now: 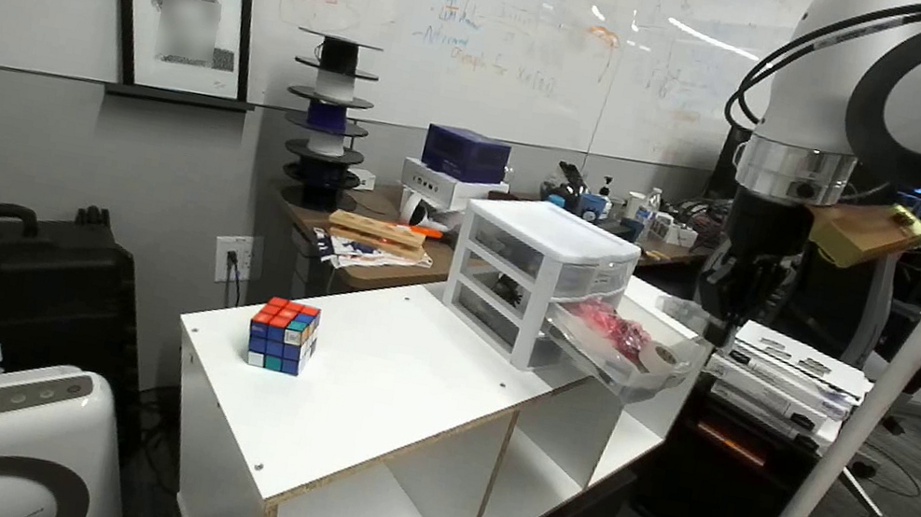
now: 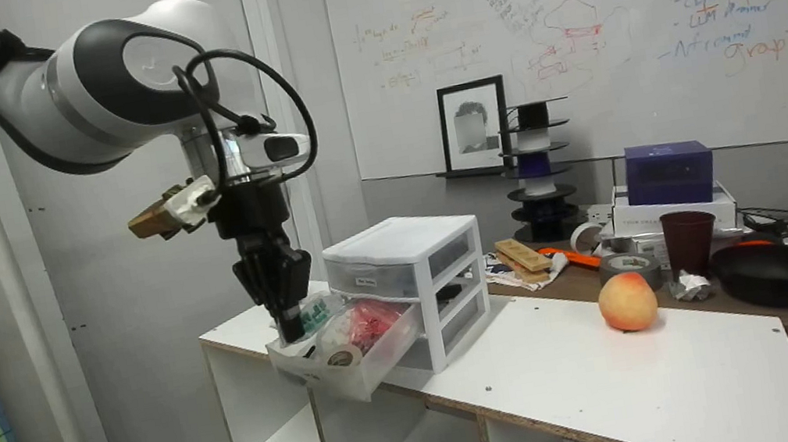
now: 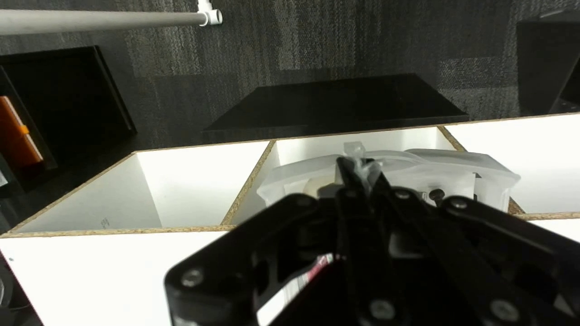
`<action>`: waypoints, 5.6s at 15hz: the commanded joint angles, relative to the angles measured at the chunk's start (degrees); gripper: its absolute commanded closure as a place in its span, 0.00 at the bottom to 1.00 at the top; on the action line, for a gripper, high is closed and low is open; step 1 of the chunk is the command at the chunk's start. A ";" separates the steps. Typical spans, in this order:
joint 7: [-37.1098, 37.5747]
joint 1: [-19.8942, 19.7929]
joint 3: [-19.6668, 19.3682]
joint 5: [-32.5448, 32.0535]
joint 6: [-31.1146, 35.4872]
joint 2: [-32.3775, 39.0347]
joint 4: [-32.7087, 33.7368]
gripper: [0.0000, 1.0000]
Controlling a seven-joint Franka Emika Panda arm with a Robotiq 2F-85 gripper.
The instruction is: Put the roll of tape and plastic bag on the table into the open drawer and then close the drawer
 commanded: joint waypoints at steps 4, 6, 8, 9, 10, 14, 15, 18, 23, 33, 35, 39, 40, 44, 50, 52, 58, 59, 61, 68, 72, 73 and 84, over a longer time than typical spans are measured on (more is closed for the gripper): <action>-0.11 0.15 0.31 3.29 -1.09 -0.92 0.01 0.93; 0.60 -0.22 0.35 2.15 -0.58 -0.02 0.06 0.93; 0.30 -0.17 0.42 2.67 -0.81 -0.02 0.06 0.93; 0.27 -0.17 0.43 2.70 -0.82 -0.02 0.06 0.93; 0.26 -0.16 0.43 2.71 -0.82 -0.02 0.06 0.93; 0.22 -0.16 0.43 2.73 -0.85 -0.02 0.06 0.93; 0.21 -0.16 0.43 2.73 -0.85 -0.02 0.06 0.93; 0.21 -0.16 0.43 2.73 -0.86 -0.02 0.06 0.92; 0.04 -0.89 -0.30 1.54 -2.22 4.28 6.33 0.92; -3.00 1.61 0.25 1.79 -5.89 13.34 15.19 0.92; -3.11 2.12 0.15 1.40 -6.54 13.81 15.52 0.92; -2.38 2.61 -0.17 -0.42 -6.60 13.32 14.95 0.56; -2.31 2.61 -0.19 -0.91 -6.58 13.19 14.80 0.47; -1.95 2.53 -0.27 -2.11 -6.06 12.36 13.79 0.18; -1.84 3.19 0.62 -2.75 -6.27 5.89 7.43 0.00; -1.79 3.52 1.26 -2.60 -6.49 2.49 4.00 0.00; -3.28 3.17 2.93 -2.53 -8.17 -3.85 -3.94 0.00; -3.12 2.76 2.77 -2.98 -7.75 -3.58 -4.32 0.00; -3.26 2.01 2.28 -4.17 -6.94 -2.08 -4.37 0.00; -3.47 0.13 0.71 -6.85 1.19 2.18 -5.98 0.51; -2.41 0.38 0.82 -8.82 4.61 4.40 -5.83 0.81; -1.70 0.35 0.71 -10.26 5.54 4.71 -5.74 0.89; 16.68 0.15 -1.59 -27.06 14.88 6.80 -5.03 0.94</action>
